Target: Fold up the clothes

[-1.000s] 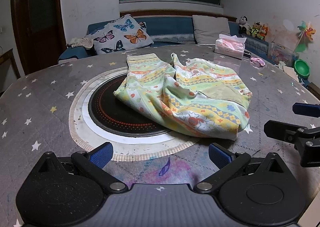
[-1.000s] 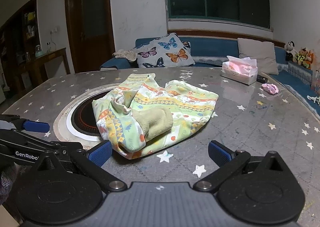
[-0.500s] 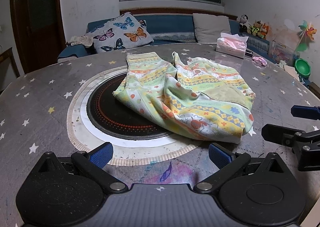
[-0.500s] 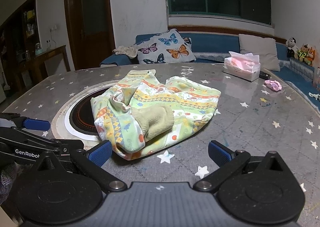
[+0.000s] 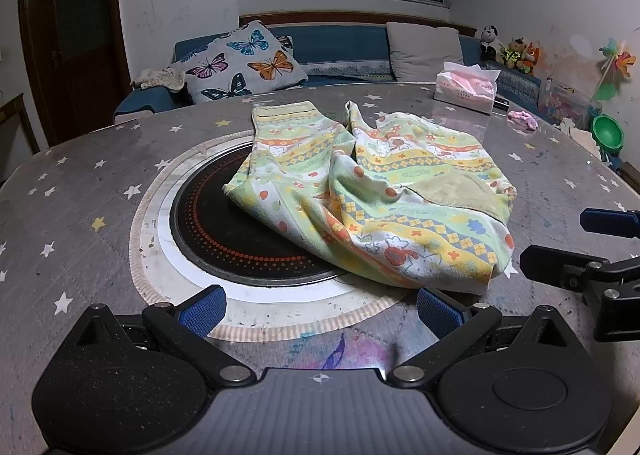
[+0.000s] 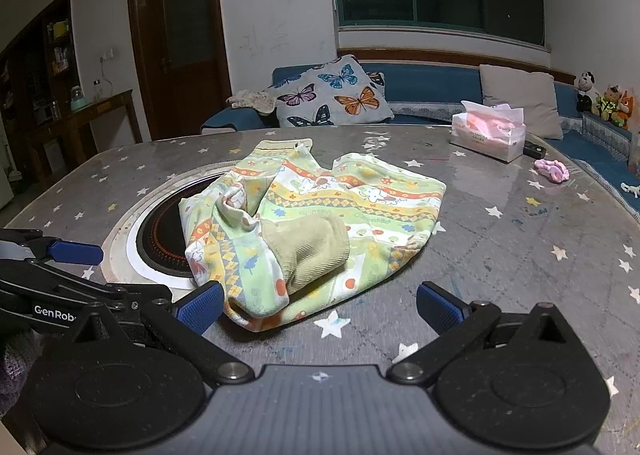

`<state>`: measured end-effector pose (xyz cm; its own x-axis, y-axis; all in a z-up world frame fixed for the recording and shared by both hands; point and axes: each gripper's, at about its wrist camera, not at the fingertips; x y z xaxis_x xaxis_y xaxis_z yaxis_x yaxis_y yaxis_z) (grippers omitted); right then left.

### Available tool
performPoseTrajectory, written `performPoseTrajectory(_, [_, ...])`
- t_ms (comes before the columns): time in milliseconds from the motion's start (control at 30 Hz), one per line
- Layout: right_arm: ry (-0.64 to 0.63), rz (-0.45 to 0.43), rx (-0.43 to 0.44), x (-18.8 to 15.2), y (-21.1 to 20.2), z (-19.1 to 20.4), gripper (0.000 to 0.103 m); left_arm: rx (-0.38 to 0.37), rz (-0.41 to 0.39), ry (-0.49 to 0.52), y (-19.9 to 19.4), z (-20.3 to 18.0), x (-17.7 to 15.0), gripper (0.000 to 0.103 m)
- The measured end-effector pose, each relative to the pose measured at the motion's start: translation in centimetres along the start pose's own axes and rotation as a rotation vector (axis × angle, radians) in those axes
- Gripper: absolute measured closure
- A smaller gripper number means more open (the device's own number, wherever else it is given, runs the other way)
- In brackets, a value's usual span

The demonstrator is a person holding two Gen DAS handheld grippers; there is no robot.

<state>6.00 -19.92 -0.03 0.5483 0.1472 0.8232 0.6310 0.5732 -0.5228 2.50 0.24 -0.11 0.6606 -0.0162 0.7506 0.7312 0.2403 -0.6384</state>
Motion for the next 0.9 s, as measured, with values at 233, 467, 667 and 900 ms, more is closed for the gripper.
performPoseTrajectory(233, [0.0,0.004,0.005,0.3,0.4,0.0,0.0,0.0,0.0,0.002,0.3,0.0,0.5,0.0])
performPoseTrajectory(467, [-0.004,0.01,0.007,0.7,0.9,-0.3,0.0,0.007,-0.006,0.009,0.7,0.0,1.3,0.0])
performPoseTrajectory(667, [-0.016,0.02,0.013,1.3,1.8,-0.5,0.0,0.02,-0.012,0.015,1.4,0.3,2.3,0.0])
performPoseTrajectory(900, [-0.021,0.038,0.035,2.5,2.9,-1.4,0.0,0.021,-0.042,0.018,2.4,0.4,4.9,0.0])
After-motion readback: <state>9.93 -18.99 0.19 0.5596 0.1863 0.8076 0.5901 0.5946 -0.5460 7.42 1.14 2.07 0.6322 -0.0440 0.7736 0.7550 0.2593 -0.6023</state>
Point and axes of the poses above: each gripper's, at about its wrist camera, not at the fingertips, and y roughly the way its jaws point, z to its left, x to its top, and after that the axes turned 14 degrees about x, right-handed
